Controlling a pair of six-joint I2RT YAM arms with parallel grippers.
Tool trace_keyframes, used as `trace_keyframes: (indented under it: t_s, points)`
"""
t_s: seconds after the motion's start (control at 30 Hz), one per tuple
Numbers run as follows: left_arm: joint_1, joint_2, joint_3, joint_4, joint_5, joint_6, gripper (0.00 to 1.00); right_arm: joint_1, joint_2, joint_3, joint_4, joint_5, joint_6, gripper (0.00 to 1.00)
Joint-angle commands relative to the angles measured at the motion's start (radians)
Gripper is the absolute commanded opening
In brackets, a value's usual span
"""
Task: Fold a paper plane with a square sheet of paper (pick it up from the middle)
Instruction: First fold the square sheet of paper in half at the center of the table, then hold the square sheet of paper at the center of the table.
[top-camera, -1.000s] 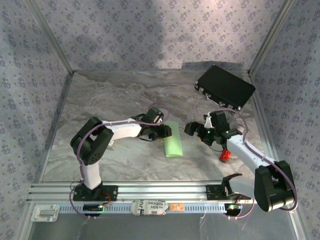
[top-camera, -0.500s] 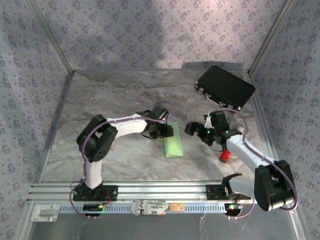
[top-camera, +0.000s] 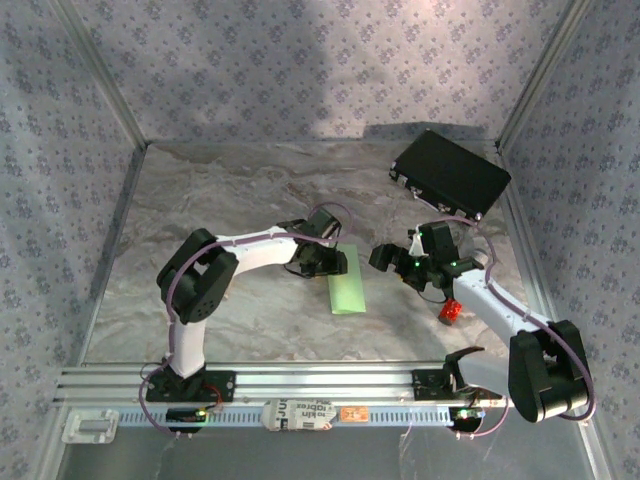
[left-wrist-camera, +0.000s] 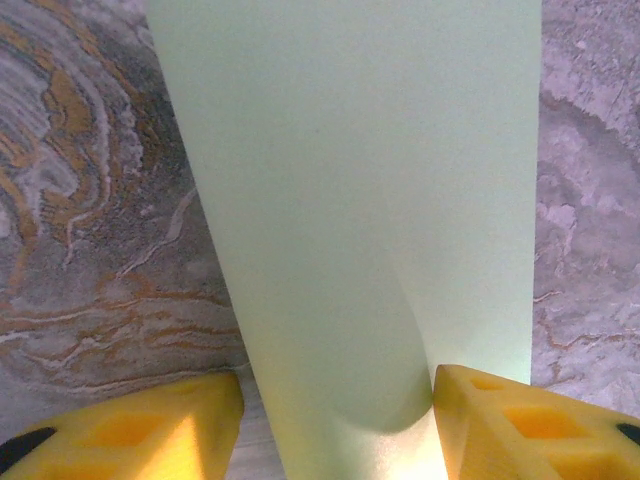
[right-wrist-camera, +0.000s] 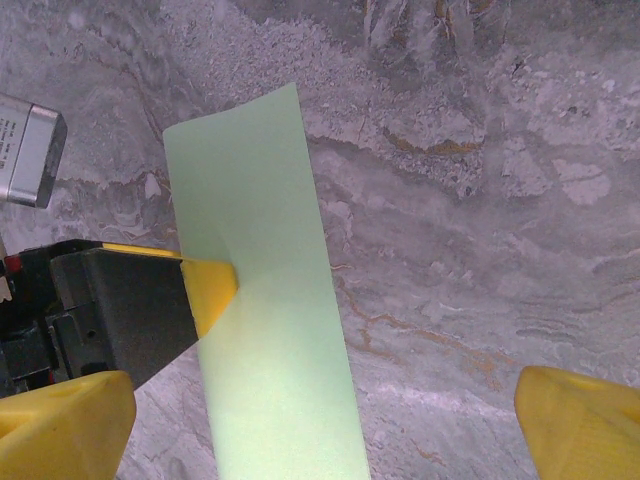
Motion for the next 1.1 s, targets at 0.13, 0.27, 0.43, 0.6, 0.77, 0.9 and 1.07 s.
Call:
trace_keyframes:
  t_s: [0.13, 0.27, 0.43, 0.6, 0.77, 0.9, 1.07]
  points:
    - [-0.003, 0.079, -0.025, -0.065, -0.06, 0.016, 0.55, 0.007, 0.009, 0.02, -0.014, 0.014, -0.012, 0.99]
    - [-0.004, 0.086, -0.025, -0.063, -0.063, 0.005, 0.55, 0.005, 0.026, 0.037, -0.034, 0.013, -0.012, 0.99]
    - [-0.004, 0.093, -0.026, -0.066, -0.073, 0.001, 0.55, 0.007, 0.033, 0.042, -0.034, 0.013, -0.012, 0.99]
    - [-0.008, 0.107, -0.017, -0.069, -0.067, 0.008, 0.54, 0.008, 0.036, 0.039, -0.032, 0.012, -0.01, 0.99]
    - [-0.011, 0.118, -0.018, -0.069, -0.068, 0.01, 0.54, 0.008, 0.035, 0.035, -0.03, 0.013, -0.007, 0.99]
    - [-0.011, 0.122, -0.021, -0.067, -0.07, 0.01, 0.54, 0.008, 0.036, 0.037, -0.032, 0.01, -0.012, 0.99]
    - [-0.014, 0.129, -0.017, -0.063, -0.067, 0.03, 0.54, 0.01, 0.038, 0.037, -0.026, 0.003, -0.012, 0.99]
